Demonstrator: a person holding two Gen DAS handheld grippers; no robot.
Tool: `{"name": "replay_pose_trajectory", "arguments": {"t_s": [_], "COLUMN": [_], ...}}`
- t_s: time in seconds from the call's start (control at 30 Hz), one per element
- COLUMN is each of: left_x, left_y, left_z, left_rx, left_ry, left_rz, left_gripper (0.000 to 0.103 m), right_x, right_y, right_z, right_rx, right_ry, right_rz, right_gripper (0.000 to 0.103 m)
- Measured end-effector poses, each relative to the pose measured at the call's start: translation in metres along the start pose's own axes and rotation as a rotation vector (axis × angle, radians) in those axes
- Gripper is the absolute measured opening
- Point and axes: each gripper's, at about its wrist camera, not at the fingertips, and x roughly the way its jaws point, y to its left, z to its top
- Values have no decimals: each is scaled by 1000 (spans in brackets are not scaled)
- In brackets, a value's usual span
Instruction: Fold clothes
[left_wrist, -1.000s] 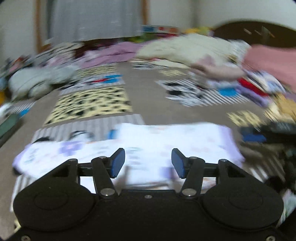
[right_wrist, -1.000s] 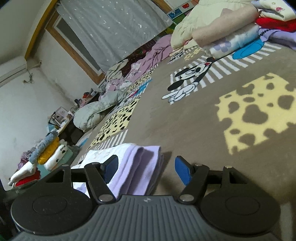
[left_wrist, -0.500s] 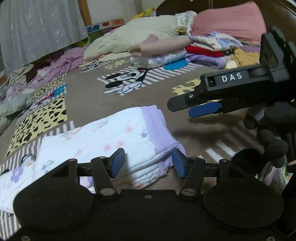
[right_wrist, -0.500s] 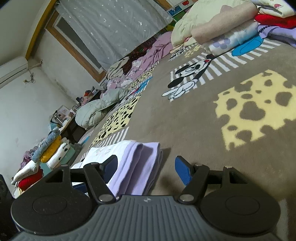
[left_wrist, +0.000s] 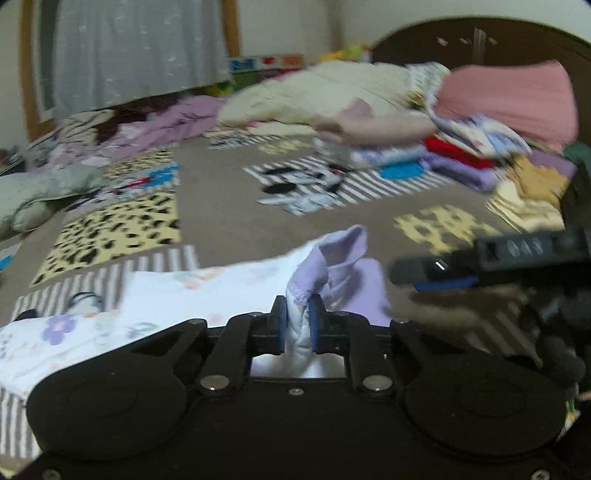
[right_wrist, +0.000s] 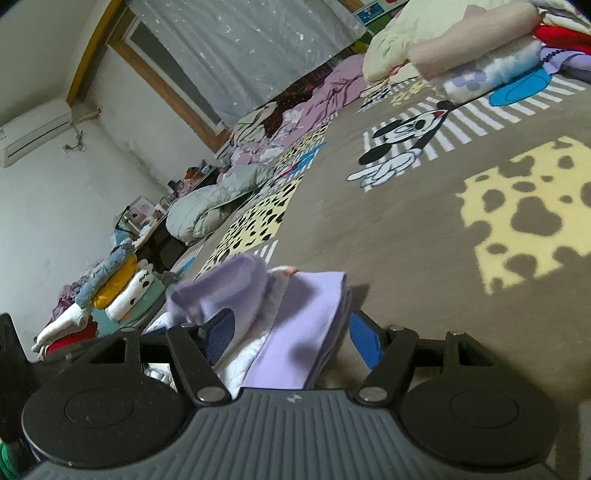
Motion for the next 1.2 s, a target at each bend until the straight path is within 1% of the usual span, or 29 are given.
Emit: {"name": "replay_pose_trajectory", "arguments": {"t_s": [0.17, 0.33, 0.7, 0.8, 0.97, 1.2], "left_x": [-14, -31, -51, -54, -53, -45], "left_y": [36, 79, 182, 208, 241, 279], "left_z": [7, 9, 1, -3, -11, -30], "left_rx": [-98, -172, -290, -326, -349, -389], "left_ry": [-40, -71, -103, -110, -109, -80], "left_rz": [56, 122, 271, 297, 336, 365], "left_gripper": [9, 9, 9, 9, 8, 8], "right_x": [5, 14, 33, 37, 40, 44], "right_y": [3, 6, 11, 13, 15, 15], "right_z": [-2, -4, -13, -15, -17, -16], "right_rx": [-3, -10, -29, -38, -42, -50], "right_ry": [16, 37, 81, 90, 91, 94], "right_rz": [-3, -9, -37, -42, -45, -43], "right_gripper": [69, 69, 68, 68, 68, 69]}}
